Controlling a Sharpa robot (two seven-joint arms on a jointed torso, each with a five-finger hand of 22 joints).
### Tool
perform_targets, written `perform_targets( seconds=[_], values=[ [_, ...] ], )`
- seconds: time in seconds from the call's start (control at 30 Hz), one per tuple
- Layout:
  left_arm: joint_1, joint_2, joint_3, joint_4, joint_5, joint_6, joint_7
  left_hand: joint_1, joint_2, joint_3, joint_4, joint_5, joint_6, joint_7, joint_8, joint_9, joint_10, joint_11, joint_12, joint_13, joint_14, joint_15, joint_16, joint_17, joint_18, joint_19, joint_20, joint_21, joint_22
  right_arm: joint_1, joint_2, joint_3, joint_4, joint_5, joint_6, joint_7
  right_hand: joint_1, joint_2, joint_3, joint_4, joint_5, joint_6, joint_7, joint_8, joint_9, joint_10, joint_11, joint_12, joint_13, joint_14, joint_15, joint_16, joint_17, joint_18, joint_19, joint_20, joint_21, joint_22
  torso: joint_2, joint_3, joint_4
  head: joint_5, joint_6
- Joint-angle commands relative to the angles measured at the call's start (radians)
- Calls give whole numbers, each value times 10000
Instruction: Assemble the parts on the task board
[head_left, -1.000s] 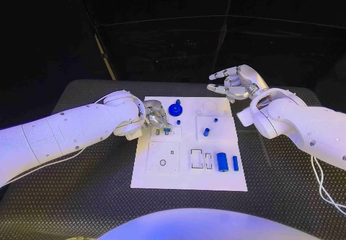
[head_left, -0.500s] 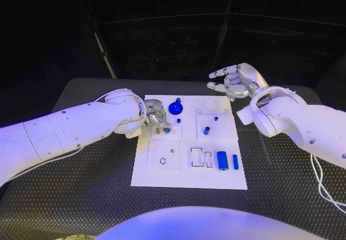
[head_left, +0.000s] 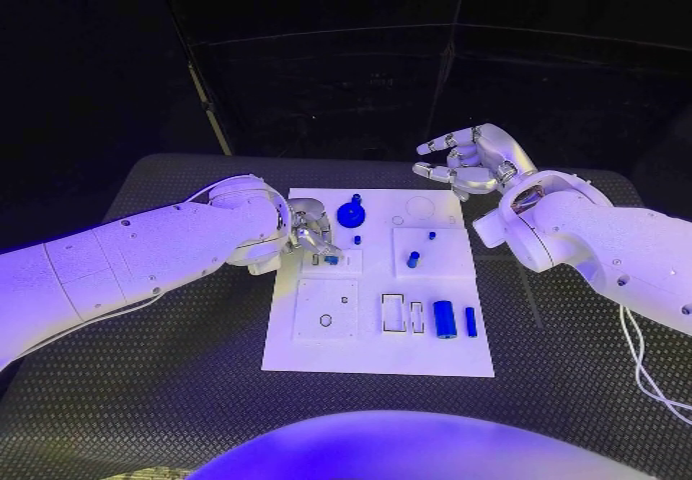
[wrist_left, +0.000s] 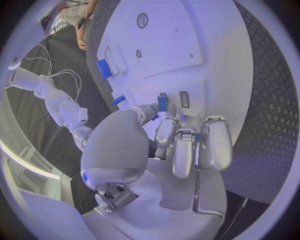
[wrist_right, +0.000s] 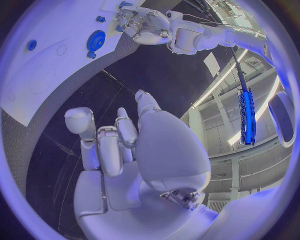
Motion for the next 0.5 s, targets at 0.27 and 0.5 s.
perform_targets(
  seconds=[0.27, 0.5],
  values=[
    [-1, 30, -9, -59, -160, 285, -114, -135, 5, 1403, -1386, 56, 30, -73, 54, 79, 60, -23, -13, 5, 1039, 47, 31, 2634, -130, -13, 18, -65, 3, 17, 2, 7, 15, 20, 54, 104, -28, 35, -52, 9, 44, 54, 17, 62, 10, 75, 1, 42, -7, 658, -73, -51, 1026, 104, 30, -67, -23, 9, 1, 3, -1, 4, -28],
    [-1, 19, -10, -53, -161, 414, -118, -206, -8, 1417, -1412, 56, 48, -91, 94, 117, 87, -35, 12, 32, 1039, 42, 31, 2634, -131, -10, 17, -64, 11, 17, -4, 7, 13, 21, 58, 100, -28, 35, -52, 9, 44, 54, 17, 62, 10, 75, 1, 42, -7, 658, -73, -51, 1026, 104, 30, -67, -23, 9, -2, 1, 9, 3, -44]
  ],
)
